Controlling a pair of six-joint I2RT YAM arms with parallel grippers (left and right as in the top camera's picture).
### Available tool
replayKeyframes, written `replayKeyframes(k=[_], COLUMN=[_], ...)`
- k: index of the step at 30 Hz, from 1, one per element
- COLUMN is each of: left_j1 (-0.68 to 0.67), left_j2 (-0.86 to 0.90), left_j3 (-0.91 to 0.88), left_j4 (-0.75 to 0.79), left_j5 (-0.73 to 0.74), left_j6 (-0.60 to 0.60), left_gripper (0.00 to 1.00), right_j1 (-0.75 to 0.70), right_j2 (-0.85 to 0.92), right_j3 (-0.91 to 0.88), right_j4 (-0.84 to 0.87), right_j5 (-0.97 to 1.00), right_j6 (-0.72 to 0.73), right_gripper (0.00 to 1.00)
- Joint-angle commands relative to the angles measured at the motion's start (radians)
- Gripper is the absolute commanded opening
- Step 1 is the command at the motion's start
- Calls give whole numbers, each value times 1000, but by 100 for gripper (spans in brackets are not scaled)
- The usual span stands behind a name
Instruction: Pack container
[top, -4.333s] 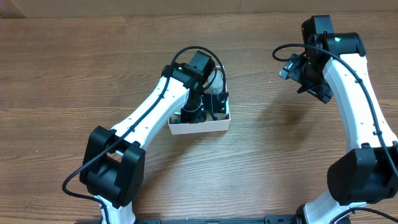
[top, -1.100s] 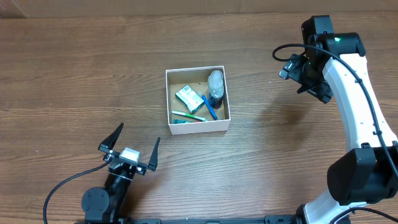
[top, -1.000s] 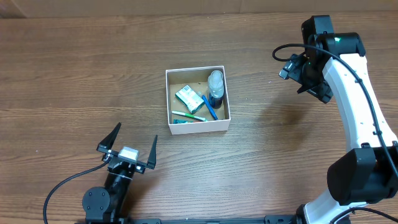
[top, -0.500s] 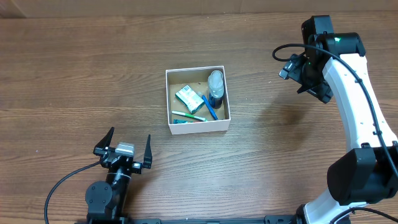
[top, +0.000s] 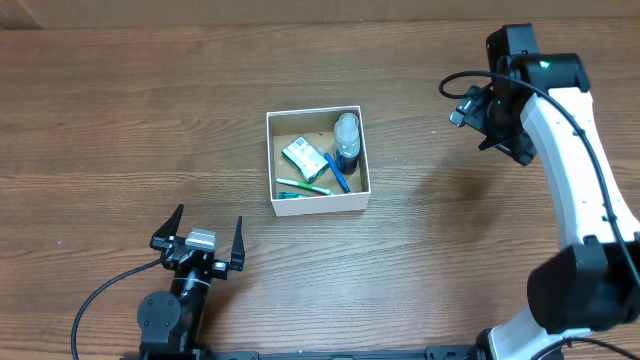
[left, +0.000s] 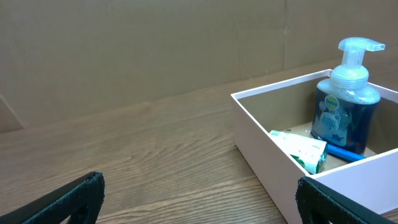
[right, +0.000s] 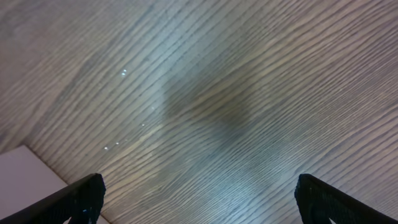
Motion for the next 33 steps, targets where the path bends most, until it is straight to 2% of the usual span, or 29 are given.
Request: replayKeyframes(k=[1, 5, 11, 15, 17, 19, 24, 28, 33], left_j1=[10, 10, 10, 10, 10, 10, 10, 10, 10], left_j2=[-10, -10, -10, -10, -10, -10, -10, -10, -10], left_j3=[-3, -3, -3, -3, -3, -3, -3, -3, -3], left_j4=[-3, -3, -3, -3, -3, -3, -3, -3, -3], left_j5=[-21, -21, -21, -21, -21, -21, -21, -21, -21], left_j6=[-18, -19, -18, -18, -18, -18, -18, -18, -18], left_gripper=[100, 100, 100, 100, 100, 100, 100, 100, 100], right_j1=[74, 132, 130, 77, 41, 12, -9, -9, -9], right_j2=[-222, -474, -809, -953, -1028, -1125, -1393, -1524, -1660], right_j3=[7, 7, 6, 3, -40, -166, -671, -994, -1343], right_j4=[2, 1, -18, -106, -58, 117, 698, 1011, 1341], right_j5=[-2, -2, 14, 74, 73, 68, -44, -141, -156], right_j6=[5, 5, 0, 1, 6, 5, 5, 5, -18], right_gripper=[100, 100, 100, 100, 100, 100, 100, 100, 100])
